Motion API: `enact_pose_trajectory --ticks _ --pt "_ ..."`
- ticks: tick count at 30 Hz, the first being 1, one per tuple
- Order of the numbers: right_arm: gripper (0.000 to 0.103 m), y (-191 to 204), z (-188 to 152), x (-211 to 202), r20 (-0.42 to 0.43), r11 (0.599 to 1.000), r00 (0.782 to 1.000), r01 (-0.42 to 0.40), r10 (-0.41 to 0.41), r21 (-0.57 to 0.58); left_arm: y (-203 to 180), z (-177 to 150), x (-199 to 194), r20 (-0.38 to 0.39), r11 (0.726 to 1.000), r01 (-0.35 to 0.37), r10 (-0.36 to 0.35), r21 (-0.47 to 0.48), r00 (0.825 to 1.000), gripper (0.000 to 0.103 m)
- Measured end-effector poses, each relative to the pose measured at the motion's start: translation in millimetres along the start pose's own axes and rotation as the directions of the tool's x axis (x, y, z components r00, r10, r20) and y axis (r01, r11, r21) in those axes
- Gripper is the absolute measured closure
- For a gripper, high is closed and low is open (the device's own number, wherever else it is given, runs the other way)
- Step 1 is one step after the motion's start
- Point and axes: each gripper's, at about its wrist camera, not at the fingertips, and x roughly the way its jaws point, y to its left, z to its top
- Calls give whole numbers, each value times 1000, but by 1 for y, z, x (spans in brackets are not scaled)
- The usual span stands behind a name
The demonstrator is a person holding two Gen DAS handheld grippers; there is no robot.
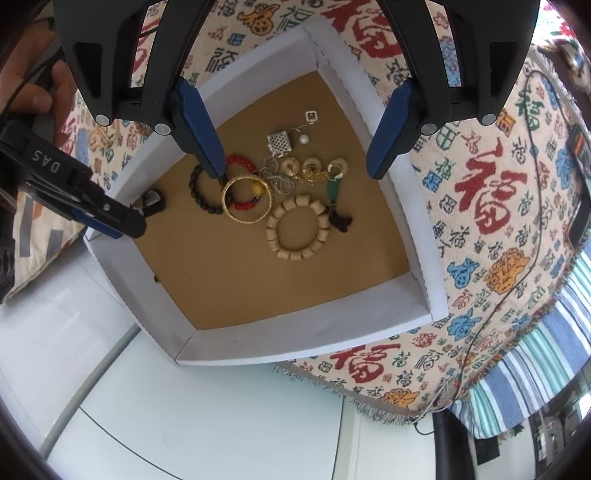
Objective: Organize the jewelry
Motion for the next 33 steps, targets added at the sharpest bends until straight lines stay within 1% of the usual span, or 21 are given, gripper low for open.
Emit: enact_pose_trajectory --ticks 3,8,12,17,22,26,29,33 --pt "45 -6 -5 -16 19 1000 1000 5 -5 15 -8 -4 -7 5 1000 2 -2 15 1000 23" --pt "45 -19 -21 -49 56 999 998 17 -19 51 -34 -15 -21 17 998 25 -27 66 999 23" --pt "45 -39 -44 -77 78 994 996 35 -43 99 -65 -27 -22 -3 991 56 -56 118 998 23" --pt "45 -74 -81 -107 80 982 992 83 -98 171 -113 -49 -17 -33 974 107 -102 200 994 23" --pt "45 -116 -120 -128 47 957 985 151 -168 249 -155 -75 -1 -92 952 152 -132 265 987 23" --pt "45 -146 -148 -142 23 932 977 195 -212 307 -184 -89 19 -133 935 170 -135 310 982 23" --pt "45 -167 -164 -148 9 913 972 219 -237 345 -201 -98 35 -149 925 165 -120 343 982 23" --pt "45 -191 -181 -146 -6 892 967 238 -255 385 -214 -106 62 -159 918 130 -75 374 984 23"
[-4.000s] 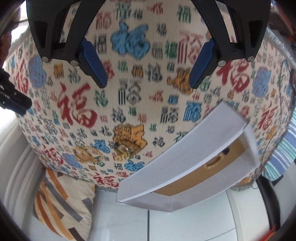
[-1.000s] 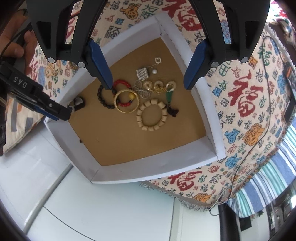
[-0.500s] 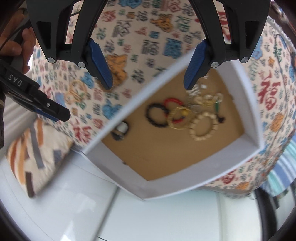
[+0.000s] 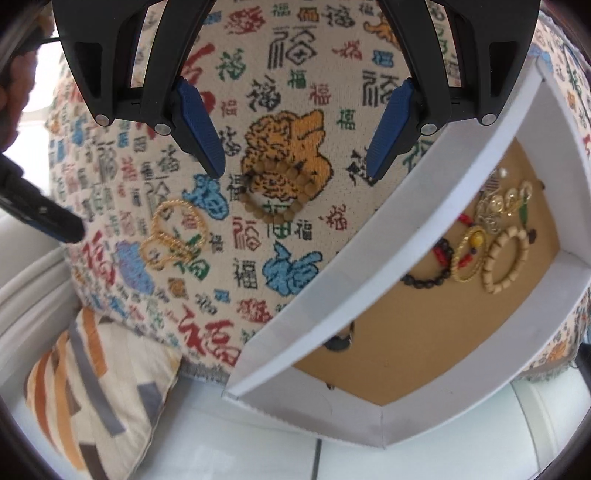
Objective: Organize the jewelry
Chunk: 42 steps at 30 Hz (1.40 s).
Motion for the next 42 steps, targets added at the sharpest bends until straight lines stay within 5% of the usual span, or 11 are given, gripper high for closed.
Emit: enact_pose_trajectory --ticks 12,22,27,28,30,31,32,34,42 --pt "45 -53 -14 61 -65 997 998 30 -26 65 5 -2 69 -62 997 -65 62 -35 996 23" --pt "45 -51 -19 126 -97 999 995 31 -27 40 13 -6 96 -50 993 -118 118 -16 992 23" --pt "51 -35 -15 136 -33 990 992 123 -125 -71 8 -7 100 -23 988 -152 153 12 988 20" --pt "67 -32 -16 136 -28 985 988 151 -154 -86 8 -7 100 -23 989 -149 149 10 989 23" --pt "81 -32 -18 135 -20 976 981 189 -192 -110 4 -9 96 -11 989 -147 148 18 989 36" --pt "91 -35 -17 134 -19 974 979 197 -201 -111 1 -11 94 -1 989 -145 145 28 989 51" --pt "95 -39 -17 133 -26 976 980 193 -197 -101 -2 -12 92 6 990 -138 138 39 990 70" --pt "95 -46 -18 128 -39 985 986 159 -162 -61 -6 -12 89 4 989 -137 137 50 991 89" --pt "95 -41 -11 75 -6 999 999 40 -41 -6 6 -12 56 -41 998 33 -35 -47 999 94"
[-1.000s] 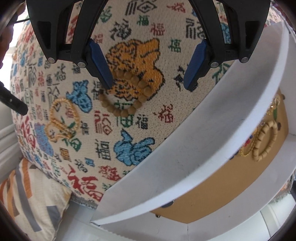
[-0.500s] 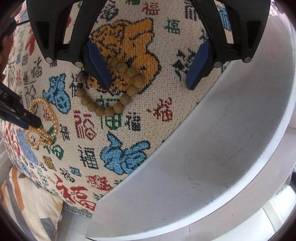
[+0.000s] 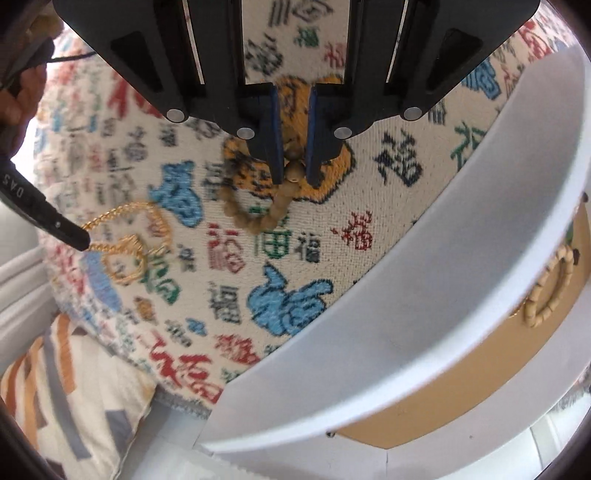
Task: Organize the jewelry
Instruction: 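Grasp the small brown bead bracelet with the left tool while the right tool grasps the gold chain, then carry both items into the white box and open both tools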
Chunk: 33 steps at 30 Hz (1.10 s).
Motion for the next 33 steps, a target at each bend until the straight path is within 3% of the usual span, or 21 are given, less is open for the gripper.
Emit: enact_pose_trajectory --ticks 6,16,33 --pt "95 16 9 -50 36 999 999 -34 34 -25 0 -4 -53 44 999 51 -51 8 998 94" --pt "95 50 23 -117 83 993 993 -77 85 -89 4 -1 -132 123 999 34 -37 25 992 94" --pt "95 169 53 -176 135 925 953 -217 270 -312 52 9 -212 262 994 -101 110 -48 959 94"
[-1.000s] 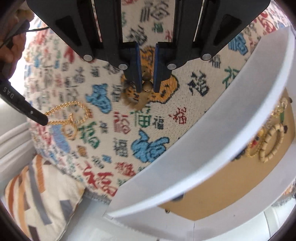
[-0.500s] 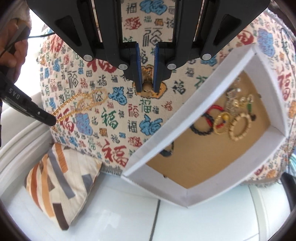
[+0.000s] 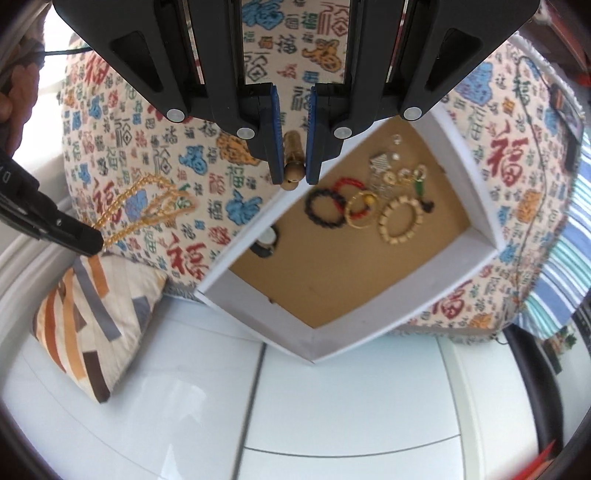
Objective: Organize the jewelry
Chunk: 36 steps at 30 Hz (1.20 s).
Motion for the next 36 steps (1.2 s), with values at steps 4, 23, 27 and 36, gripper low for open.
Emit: enact_pose_trajectory --ticks 4,23,27,36 --pt "95 22 19 7 13 998 999 -38 39 -40 15 4 -4 10 1000 -22 22 -21 1000 94" --pt "95 93 85 65 3 969 985 -169 172 -179 107 36 -1 4 968 -81 85 -238 996 94" --pt "95 104 92 90 -33 963 983 -183 180 -197 114 40 10 -13 963 -88 87 -254 996 94" --pt "41 107 88 130 -100 974 985 -159 144 -162 123 35 32 -65 933 -147 133 -330 989 11"
